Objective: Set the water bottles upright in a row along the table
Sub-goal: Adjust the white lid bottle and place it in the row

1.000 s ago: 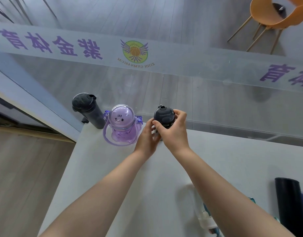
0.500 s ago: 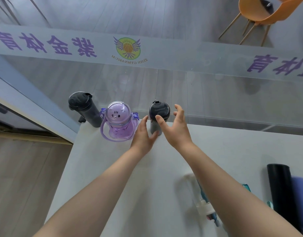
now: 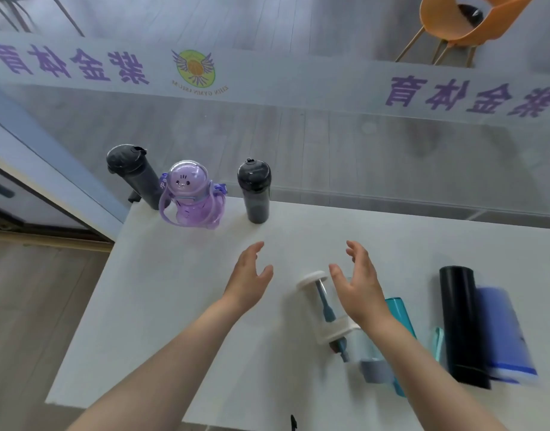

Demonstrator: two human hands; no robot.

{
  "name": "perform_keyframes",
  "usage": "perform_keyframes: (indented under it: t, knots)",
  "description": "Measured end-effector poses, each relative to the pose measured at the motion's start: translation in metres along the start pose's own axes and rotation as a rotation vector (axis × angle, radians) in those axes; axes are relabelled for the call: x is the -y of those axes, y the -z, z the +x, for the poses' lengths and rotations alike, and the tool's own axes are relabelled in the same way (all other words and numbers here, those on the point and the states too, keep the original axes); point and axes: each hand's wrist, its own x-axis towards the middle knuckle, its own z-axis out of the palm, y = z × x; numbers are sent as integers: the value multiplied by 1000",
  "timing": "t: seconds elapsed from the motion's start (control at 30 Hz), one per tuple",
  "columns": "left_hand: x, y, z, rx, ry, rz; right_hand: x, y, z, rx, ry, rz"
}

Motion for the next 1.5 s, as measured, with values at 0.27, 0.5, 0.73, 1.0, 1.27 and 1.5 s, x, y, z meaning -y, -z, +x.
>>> perform_keyframes:
  t: [0.27,0.5,0.73,1.0,1.27,1.5]
  knots:
    - [-5,-69,-60,97,40,-59,-63,38,-59,76,-57,8]
    - [-10,-106,-99,98,104,-147,-85,37,-80,290,-29,12]
    - [-12,-117,-118,146,169,-168,-86,30,-78,363,62,-147]
    - [-11,-113,-118,118,183,-145,-77,16,-71,339,120,-158]
    - [-15,-97,-118,59,126,-171,-72,26,-72,299,113,-90]
    - [-19,-87,-117,-17,27,-245,-62,35,-62,234,17,38]
